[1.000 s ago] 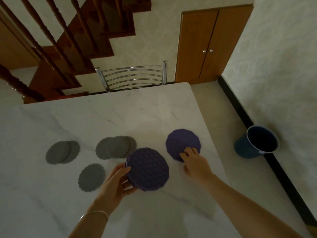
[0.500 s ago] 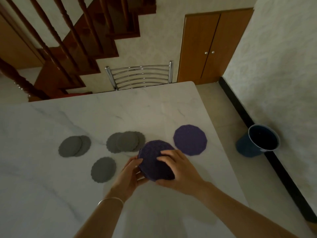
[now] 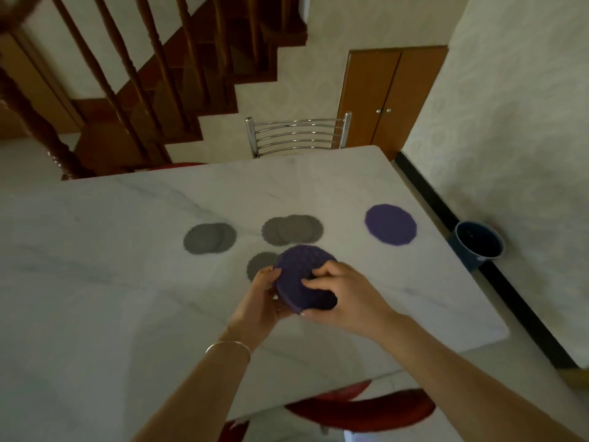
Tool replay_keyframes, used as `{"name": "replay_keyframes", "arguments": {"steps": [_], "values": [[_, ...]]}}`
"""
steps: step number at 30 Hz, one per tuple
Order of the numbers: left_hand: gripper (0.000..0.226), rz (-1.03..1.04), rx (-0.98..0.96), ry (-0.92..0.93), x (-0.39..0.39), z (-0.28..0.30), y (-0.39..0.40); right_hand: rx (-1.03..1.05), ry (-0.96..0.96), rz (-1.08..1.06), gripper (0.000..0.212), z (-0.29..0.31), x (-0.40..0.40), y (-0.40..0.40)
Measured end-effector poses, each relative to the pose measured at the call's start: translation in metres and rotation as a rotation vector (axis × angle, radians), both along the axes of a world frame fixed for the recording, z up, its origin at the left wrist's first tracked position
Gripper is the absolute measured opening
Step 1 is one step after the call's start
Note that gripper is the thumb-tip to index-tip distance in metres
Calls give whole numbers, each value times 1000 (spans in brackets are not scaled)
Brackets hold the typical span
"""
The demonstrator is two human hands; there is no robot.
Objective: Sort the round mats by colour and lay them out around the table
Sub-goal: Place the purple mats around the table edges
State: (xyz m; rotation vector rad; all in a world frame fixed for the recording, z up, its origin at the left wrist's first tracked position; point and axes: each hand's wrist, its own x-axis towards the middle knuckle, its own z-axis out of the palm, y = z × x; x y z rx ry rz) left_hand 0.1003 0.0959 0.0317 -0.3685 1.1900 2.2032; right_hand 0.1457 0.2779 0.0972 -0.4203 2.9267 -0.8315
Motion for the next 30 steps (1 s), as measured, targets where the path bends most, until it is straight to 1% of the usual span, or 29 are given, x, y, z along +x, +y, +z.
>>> {"name": "replay_keyframes", "arguments": {"steps": [3, 5, 11, 13, 15, 18, 20, 24, 26, 28, 30], "values": [[43, -51, 34, 65, 17, 8, -41, -71, -140, 14, 59, 10, 15, -34], [40, -83, 49, 87, 27, 12, -62, -110, -200, 26, 56, 15, 24, -50], [29, -60, 54, 70, 48, 19, -97, -205, -230, 92, 35, 31, 44, -80], [28, -47, 14, 52, 55, 19, -103, -155, -185, 115, 33, 33, 48, -87], [22, -48, -53, 33, 59, 19, -107, -76, -101, 103, 30, 33, 52, -89], [11, -16, -109, -6, 65, 17, -113, 81, 49, 49, 22, 31, 53, -80], [8, 13, -149, -21, 71, 14, -119, 130, 95, -18, 18, 27, 47, -67], [9, 77, -189, -50, 82, 3, -130, 218, 138, -179, 17, 11, 27, -34], [13, 108, -198, -56, 85, -3, -134, 278, 173, -219, 15, 3, 22, -22], [18, 132, -198, -65, 87, -8, -137, 346, 221, -212, 11, -7, 22, -14], [23, 152, -199, -70, 89, -12, -139, 433, 233, -157, 13, -20, 27, -8]]}}
